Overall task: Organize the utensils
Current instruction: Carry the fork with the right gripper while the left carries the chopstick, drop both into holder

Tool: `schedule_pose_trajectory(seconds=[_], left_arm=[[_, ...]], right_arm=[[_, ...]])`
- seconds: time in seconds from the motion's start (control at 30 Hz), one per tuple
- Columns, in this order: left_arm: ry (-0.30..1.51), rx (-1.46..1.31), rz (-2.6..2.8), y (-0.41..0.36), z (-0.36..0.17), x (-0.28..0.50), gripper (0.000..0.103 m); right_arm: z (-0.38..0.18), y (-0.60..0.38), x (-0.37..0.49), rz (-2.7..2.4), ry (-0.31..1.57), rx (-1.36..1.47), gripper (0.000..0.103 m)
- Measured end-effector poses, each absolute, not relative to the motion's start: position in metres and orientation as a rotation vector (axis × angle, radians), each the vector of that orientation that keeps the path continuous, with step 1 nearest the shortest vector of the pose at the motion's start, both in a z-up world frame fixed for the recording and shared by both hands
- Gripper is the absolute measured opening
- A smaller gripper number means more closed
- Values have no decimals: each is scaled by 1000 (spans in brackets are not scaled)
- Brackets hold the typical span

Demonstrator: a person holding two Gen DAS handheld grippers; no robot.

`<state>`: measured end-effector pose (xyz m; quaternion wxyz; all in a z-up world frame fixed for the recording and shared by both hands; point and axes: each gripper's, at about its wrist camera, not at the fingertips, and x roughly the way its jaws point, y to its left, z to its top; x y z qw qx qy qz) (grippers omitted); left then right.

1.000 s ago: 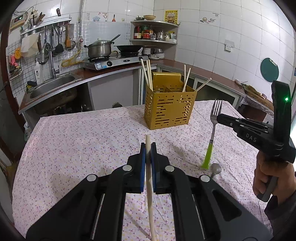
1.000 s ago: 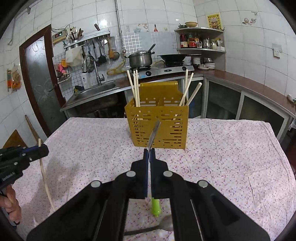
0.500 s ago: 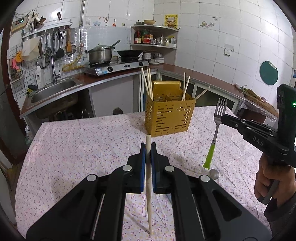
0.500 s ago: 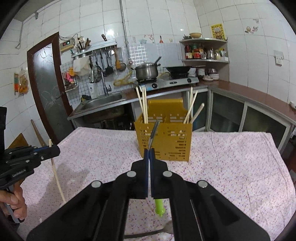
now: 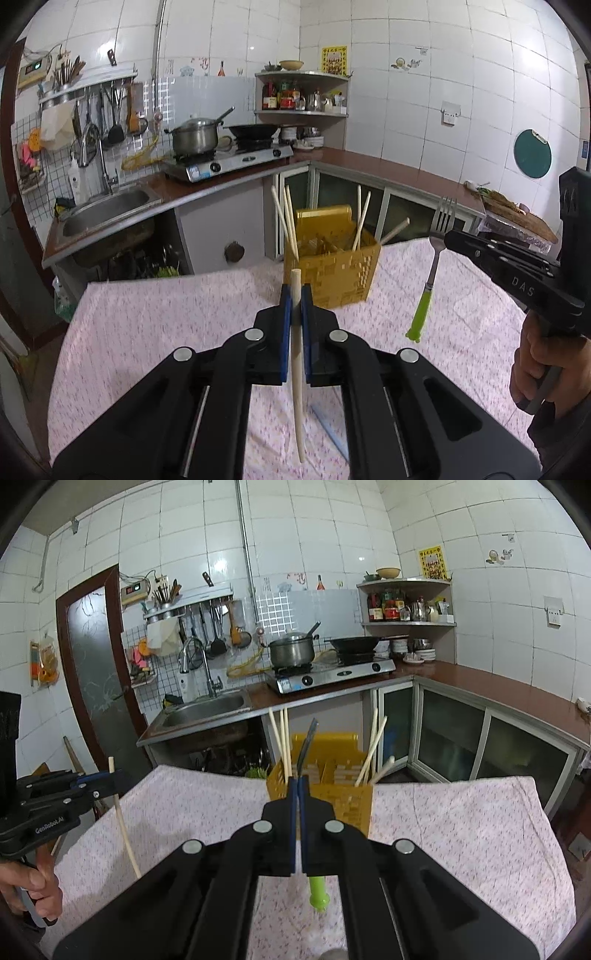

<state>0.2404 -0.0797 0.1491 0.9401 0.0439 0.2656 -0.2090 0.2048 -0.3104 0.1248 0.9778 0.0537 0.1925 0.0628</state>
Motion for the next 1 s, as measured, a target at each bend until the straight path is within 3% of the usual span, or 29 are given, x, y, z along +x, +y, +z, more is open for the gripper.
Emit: schedule_pose_trajectory(seconds=[0.33,0.6,0.73,1.0], left_arm=[[451,117,-425,-124,225,324,4],[358,107,-454,-166,276,390,4],[346,82,-462,-177,267,416,4],[428,58,-483,-183,193,457,4]], right_arm=[[180,-328,276,113,340,97,1],[186,-346,338,108,344,120,1],[169,-352,359,106,363,138,1],[116,-360,385,104,450,162,1]])
